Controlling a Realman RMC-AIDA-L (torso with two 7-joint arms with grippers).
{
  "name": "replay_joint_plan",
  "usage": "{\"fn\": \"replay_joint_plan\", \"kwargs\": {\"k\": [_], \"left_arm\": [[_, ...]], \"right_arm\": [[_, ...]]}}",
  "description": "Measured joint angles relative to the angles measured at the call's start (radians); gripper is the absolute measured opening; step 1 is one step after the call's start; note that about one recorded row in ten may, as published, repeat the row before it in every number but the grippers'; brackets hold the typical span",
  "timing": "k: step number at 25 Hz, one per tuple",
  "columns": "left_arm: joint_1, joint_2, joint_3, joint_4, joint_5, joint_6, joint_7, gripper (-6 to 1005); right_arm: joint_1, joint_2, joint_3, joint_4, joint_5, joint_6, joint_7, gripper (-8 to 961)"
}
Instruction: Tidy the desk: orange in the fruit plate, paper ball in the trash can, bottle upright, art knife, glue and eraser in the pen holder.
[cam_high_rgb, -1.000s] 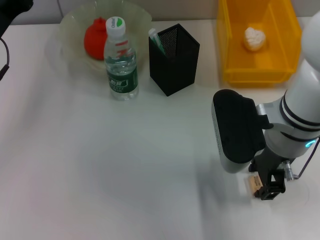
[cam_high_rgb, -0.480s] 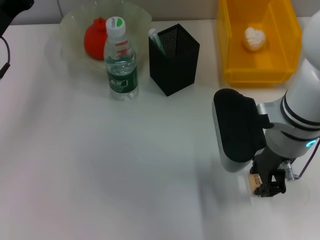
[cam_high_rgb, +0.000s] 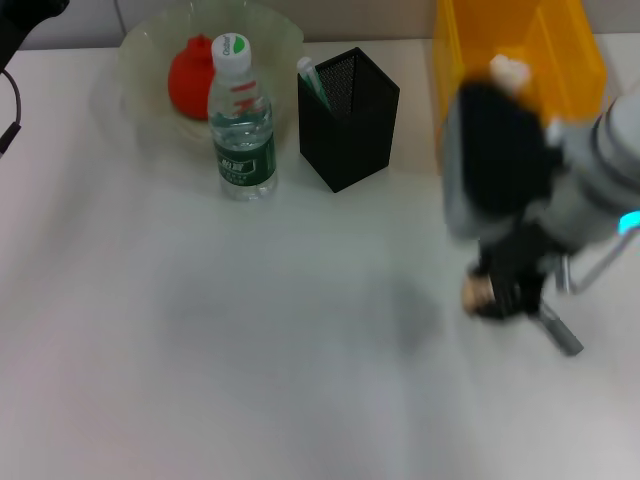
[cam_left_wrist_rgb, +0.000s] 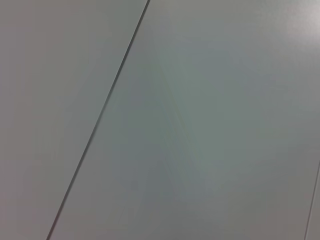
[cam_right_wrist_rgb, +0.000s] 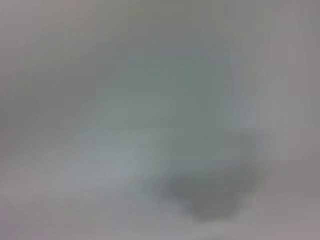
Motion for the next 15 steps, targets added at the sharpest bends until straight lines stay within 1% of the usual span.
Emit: {"fn": "replay_joint_plan", "kwargs": {"k": [2,3,4,5,8,9,10,11,12,13,14,15], "left_arm": [[0.000,0.000,0.000,0.000,-0.001,0.002,0.000,770],[0.000,0.000,-0.001,0.000,-0.001,0.003,0.001,770],[0.000,0.000,-0.001,0.000,-0.001,0.003,0.001,770],[0.000,0.000,-0.001,0.000,-0.001,0.003,0.001,770],[0.002,0.000,-0.001,0.000,-0.004,0.005,0.002,770],[0.003,0.000,-0.001,0.000,-0.005,0.007,0.002,770],[0.003,0.000,-0.001,0.000,-0.005,0.007,0.002,769],[0.003,0.000,-0.001,0.000,-0.006,0.008,0.002,769],[0.003,0.000,-0.001,0.002,-0.007,0.009,0.002,769],[0.003,0.000,-0.001,0.002,-0.007,0.009,0.002,769],[0.004,0.000,-0.001,0.004,-0.008,0.011,0.002,769],[0.005,0.000,-0.001,0.005,-0.009,0.012,0.002,769]], "right_arm": [[-0.001,-0.001,0.081,-0.035,0.012,0.043,0.011,400],[-0.001,-0.001,0.125,-0.052,0.013,0.089,0.026,399],[-0.002,-0.002,0.169,-0.063,0.034,0.186,0.058,399],[-0.002,-0.002,0.169,-0.063,0.034,0.186,0.058,399],[0.005,-0.003,0.191,-0.047,0.098,0.335,0.077,397],[0.020,-0.003,0.189,-0.013,0.116,0.440,0.084,397],[0.020,-0.003,0.189,-0.013,0.116,0.440,0.084,403],[0.043,-0.003,0.187,0.024,0.116,0.489,0.097,410],[0.099,-0.004,0.186,0.102,0.112,0.534,0.124,416],[0.099,-0.004,0.186,0.102,0.112,0.534,0.124,423],[0.159,-0.005,0.189,0.185,0.107,0.548,0.133,429],[0.159,-0.005,0.189,0.185,0.107,0.548,0.133,435]]}}
